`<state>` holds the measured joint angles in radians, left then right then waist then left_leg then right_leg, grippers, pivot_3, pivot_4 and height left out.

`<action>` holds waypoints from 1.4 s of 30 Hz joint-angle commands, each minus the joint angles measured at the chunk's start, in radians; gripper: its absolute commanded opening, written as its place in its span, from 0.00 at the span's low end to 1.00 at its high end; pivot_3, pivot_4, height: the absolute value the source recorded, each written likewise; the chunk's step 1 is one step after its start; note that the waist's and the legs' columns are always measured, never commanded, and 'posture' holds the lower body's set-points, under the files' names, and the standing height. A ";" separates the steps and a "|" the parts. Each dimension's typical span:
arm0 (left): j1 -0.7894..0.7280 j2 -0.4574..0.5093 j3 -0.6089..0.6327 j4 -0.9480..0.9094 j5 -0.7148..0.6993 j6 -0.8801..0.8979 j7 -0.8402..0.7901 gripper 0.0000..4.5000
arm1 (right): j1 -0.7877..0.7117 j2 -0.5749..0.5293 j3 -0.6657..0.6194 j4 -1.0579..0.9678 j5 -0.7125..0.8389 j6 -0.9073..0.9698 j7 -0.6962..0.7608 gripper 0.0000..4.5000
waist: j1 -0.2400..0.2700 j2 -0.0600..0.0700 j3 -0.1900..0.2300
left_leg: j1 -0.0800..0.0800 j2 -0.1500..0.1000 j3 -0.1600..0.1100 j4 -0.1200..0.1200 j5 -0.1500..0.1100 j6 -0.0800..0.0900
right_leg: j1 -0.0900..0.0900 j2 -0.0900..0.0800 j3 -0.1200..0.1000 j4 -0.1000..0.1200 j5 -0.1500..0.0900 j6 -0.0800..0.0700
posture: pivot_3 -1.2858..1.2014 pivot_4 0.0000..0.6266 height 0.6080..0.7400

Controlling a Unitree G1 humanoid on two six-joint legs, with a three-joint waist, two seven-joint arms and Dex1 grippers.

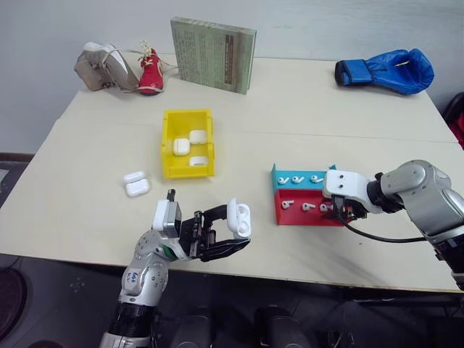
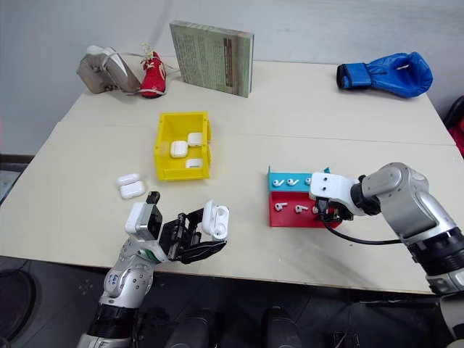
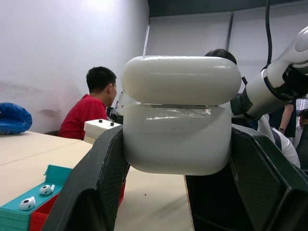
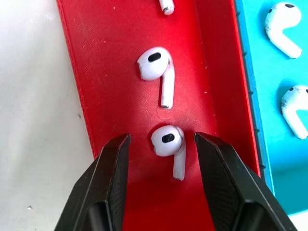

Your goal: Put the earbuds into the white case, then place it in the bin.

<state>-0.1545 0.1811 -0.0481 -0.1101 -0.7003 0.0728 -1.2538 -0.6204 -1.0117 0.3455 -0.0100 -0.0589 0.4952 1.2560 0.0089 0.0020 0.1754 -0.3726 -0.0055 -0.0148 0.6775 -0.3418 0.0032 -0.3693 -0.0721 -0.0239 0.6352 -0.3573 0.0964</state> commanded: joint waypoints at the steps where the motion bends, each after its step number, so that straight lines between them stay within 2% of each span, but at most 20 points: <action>1: -0.012 0.006 0.006 -0.017 -0.001 -0.018 0.001 0.62 | -0.016 0.002 0.001 0.004 -0.023 -0.014 0.013 0.47 | -0.002 0.000 0.000 | 0.000 0.000 0.000 0.000 0.000 0.000 | 0.000 0.000 0.000 0.000 0.000 0.000 | 0.52 0.24 1.00; 29: 0.004 0.014 -0.007 -0.020 0.010 -0.041 0.007 0.62 | -0.043 0.057 0.003 0.087 -0.043 -0.033 0.037 0.47 | -0.011 0.000 0.000 | 0.000 0.000 0.000 0.002 0.000 0.000 | 0.000 0.000 0.000 0.002 0.000 0.000 | 0.52 0.24 1.00; 31: 0.005 0.014 -0.007 -0.021 0.010 -0.041 0.008 0.62 | -0.043 0.059 0.004 0.090 -0.043 -0.034 0.039 0.39 | -0.011 0.000 0.000 | 0.000 0.000 0.000 0.002 0.000 0.000 | 0.000 0.000 0.000 0.002 0.000 0.000 | 0.52 0.24 1.00; 34: 0.006 0.015 -0.007 -0.020 0.010 -0.043 0.007 0.62 | -0.042 0.057 0.006 0.089 -0.044 -0.038 0.048 0.19 | -0.011 0.000 0.000 | 0.000 0.000 0.000 0.002 0.000 0.000 | 0.000 0.000 0.000 0.002 0.000 0.000 | 0.52 0.24 1.00; 36: 0.005 0.016 -0.006 -0.019 0.010 -0.043 0.006 0.62 | -0.042 0.059 0.005 0.091 -0.044 -0.038 0.047 0.10 | -0.011 0.000 0.000 | 0.000 0.000 0.000 0.002 0.000 0.000 | 0.000 0.000 0.000 0.002 0.000 0.000 | 0.52 0.24 1.00; 42: 0.003 0.018 -0.001 -0.016 0.007 -0.045 0.005 0.62 | -0.044 0.058 -0.006 0.084 -0.032 -0.034 0.053 0.10 | -0.011 0.000 0.000 | 0.000 0.000 0.000 0.002 0.000 0.000 | 0.000 0.000 0.000 0.002 0.000 0.000 | 0.52 0.24 1.00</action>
<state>-0.1523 0.1979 -0.0500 -0.1093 -0.6900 0.0424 -1.2449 -0.6652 -0.9558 0.3441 0.0771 -0.0829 0.4581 1.3020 -0.0022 0.0020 0.1754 -0.3723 -0.0054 -0.0149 0.6797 -0.3418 0.0030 -0.3693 -0.0723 -0.0236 0.6373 -0.3573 0.0964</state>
